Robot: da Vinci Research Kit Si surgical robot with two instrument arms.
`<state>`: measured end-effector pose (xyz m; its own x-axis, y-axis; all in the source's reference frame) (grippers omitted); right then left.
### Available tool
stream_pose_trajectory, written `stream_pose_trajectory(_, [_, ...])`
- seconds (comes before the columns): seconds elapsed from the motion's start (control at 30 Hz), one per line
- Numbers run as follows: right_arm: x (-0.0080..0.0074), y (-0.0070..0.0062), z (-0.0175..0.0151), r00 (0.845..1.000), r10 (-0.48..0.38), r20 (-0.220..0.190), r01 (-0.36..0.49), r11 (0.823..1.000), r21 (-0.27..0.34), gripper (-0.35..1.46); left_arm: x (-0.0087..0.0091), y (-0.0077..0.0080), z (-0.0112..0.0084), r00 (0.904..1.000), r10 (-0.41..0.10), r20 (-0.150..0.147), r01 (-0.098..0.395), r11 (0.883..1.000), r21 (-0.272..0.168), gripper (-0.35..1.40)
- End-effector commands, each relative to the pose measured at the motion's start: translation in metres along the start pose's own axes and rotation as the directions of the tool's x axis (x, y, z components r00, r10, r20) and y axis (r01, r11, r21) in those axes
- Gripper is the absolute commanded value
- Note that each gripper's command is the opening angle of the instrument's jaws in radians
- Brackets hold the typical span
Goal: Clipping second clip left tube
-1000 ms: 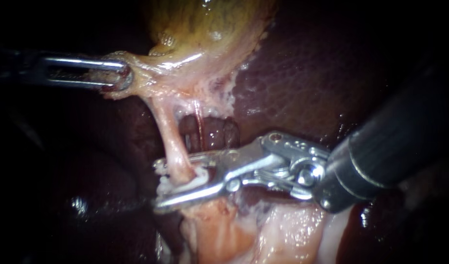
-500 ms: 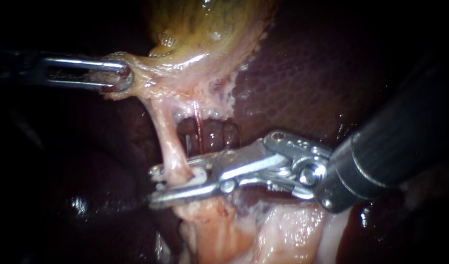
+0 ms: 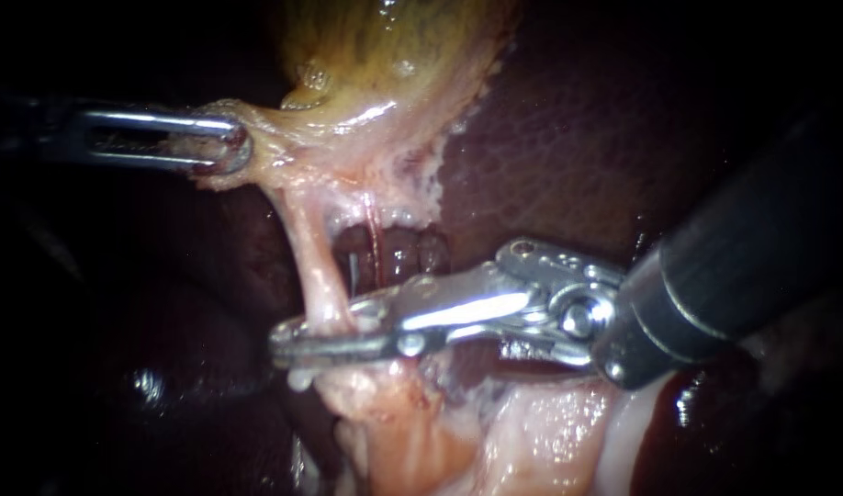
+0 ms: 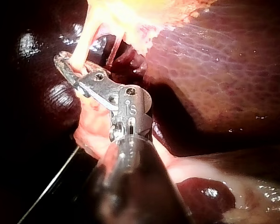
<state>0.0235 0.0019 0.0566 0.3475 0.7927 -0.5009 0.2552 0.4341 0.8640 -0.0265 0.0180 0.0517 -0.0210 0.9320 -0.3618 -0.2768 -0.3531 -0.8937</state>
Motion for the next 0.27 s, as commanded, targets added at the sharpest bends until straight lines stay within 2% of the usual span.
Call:
stream_pose_trajectory(0.03, [-0.0002,0.0001,0.0001,1.000,-0.003,0.001,0.003,1.000,0.000,-0.35,0.0000,0.0000,0.0000,1.0000,0.000,0.000,0.000,1.000,0.000,-0.35])
stream_pose_trajectory(0.27, [-0.0002,0.0003,0.0000,1.000,-0.003,0.001,0.003,1.000,-0.001,-0.35,0.0000,0.0000,0.0001,1.0000,0.000,0.000,0.000,1.000,0.000,-0.35])
